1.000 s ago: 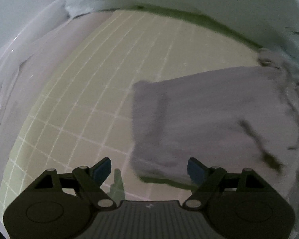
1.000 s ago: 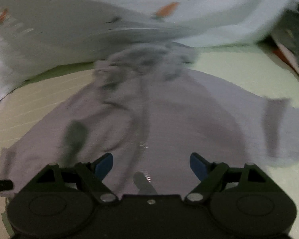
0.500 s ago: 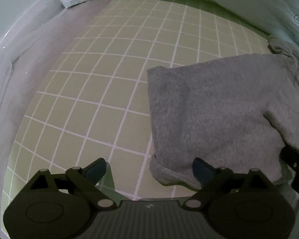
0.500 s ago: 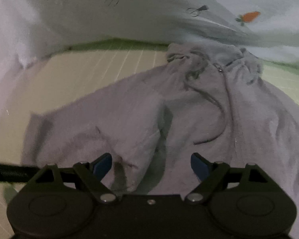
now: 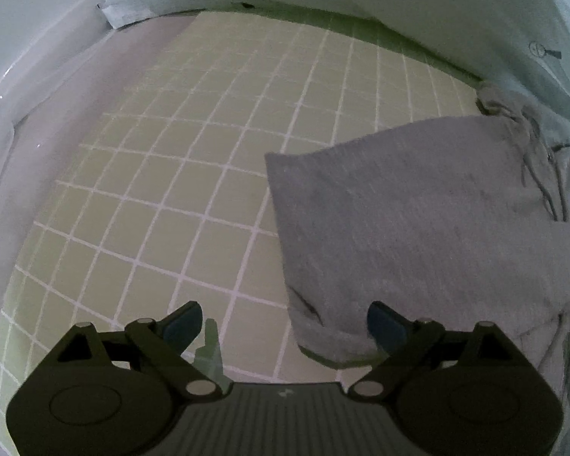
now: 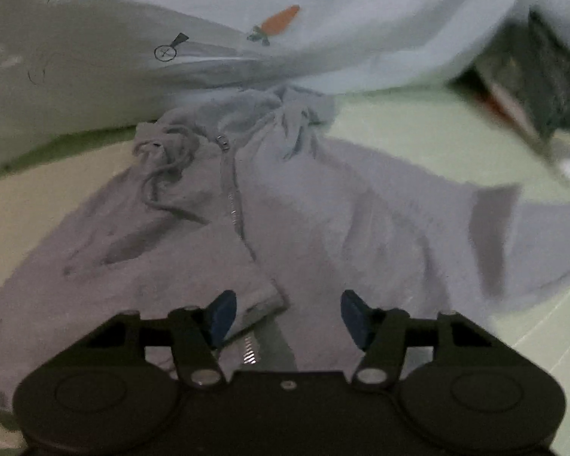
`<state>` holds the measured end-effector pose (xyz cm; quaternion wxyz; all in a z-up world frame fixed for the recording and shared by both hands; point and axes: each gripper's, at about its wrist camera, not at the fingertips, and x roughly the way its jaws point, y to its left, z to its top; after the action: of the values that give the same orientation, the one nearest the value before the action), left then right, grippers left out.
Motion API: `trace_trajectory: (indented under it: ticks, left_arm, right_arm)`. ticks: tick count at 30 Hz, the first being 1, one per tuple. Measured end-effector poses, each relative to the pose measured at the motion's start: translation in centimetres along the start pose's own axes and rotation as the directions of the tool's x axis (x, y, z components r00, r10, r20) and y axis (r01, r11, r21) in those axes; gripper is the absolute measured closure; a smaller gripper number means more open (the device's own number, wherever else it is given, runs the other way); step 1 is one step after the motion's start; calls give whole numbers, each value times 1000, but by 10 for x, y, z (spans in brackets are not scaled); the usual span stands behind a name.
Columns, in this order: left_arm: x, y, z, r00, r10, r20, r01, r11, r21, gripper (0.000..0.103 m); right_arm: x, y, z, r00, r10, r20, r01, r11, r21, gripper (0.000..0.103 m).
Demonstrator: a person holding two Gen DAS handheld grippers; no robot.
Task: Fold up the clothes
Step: 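Grasp the other sleeve with the right gripper and pull it outward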
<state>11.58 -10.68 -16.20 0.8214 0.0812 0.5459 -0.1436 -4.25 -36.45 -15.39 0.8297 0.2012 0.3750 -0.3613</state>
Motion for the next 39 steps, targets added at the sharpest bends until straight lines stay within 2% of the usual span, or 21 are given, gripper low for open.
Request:
trace_trajectory:
  ticks: [4,8,9,10,12,17,20,21,23,26,27,30,33,36,37,39]
  left_arm:
    - [0,-5,-4,1000,6,-12,-6,1000,20,9]
    - [-5,-9,-3,1000,9,-5,-9,1000,22,9]
    - [-7,-11,-3,1000,9,-3,-9,1000,18,9]
    - [-9,-12,-3,1000,5,0,-5,1000,14,9]
    - [-15,-16,-3,1000,0,16,0,1000,6,9]
    - [-32,-29,-7,999,-10,51,14,997,-74,9]
    - [-42,-42,-9,997,-15,71,22,996,-90,9]
    - [-45,-46,-10,997,-15,78,22,996,-88,9]
    - [-53,-53,-9,994,-5,106,14,996,-86,9]
    - [-55,-61,-7,991,20,130,-9,997,-80,9]
    - [-55,-64,-6,990,30,135,-19,997,-78,9]
    - [-41,-70,6,994,46,97,-37,995,-96,9]
    - [-33,-82,18,996,40,83,-35,998,-57,9]
    - [-23,-99,28,995,44,92,-46,999,26,9]
    - [-17,-105,30,996,41,82,-45,998,47,9]
    - [-7,-114,36,998,30,59,-35,996,78,9]
  right_arm:
    - [12,6,0,999,53,-8,-53,997,-52,30]
    - [26,13,1,995,96,-41,-100,990,-102,33]
    - [29,14,1,991,123,-53,-128,985,-116,50]
    - [26,14,3,989,140,-49,-145,980,-135,74]
    - [16,14,8,986,165,-22,-166,970,-179,88]
    - [-23,6,32,965,252,69,-231,946,-228,91]
    - [-48,-16,51,953,255,162,-219,953,-212,92]
    - [-55,-30,59,952,229,201,-187,960,-208,92]
    - [-57,-67,70,960,91,264,-45,983,-175,92]
    - [-42,-145,79,969,-108,221,111,994,-3,92]
    - [-39,-165,79,967,-144,212,139,990,40,92]
    - [-36,-208,77,957,-200,208,174,975,138,92]
    - [-37,-224,78,951,-217,219,169,961,218,92]
    - [-43,-226,77,918,-294,266,243,947,209,92]
    - [-39,-232,75,915,-314,255,264,941,210,92]
    - [-22,-248,72,925,-343,164,301,924,234,92]
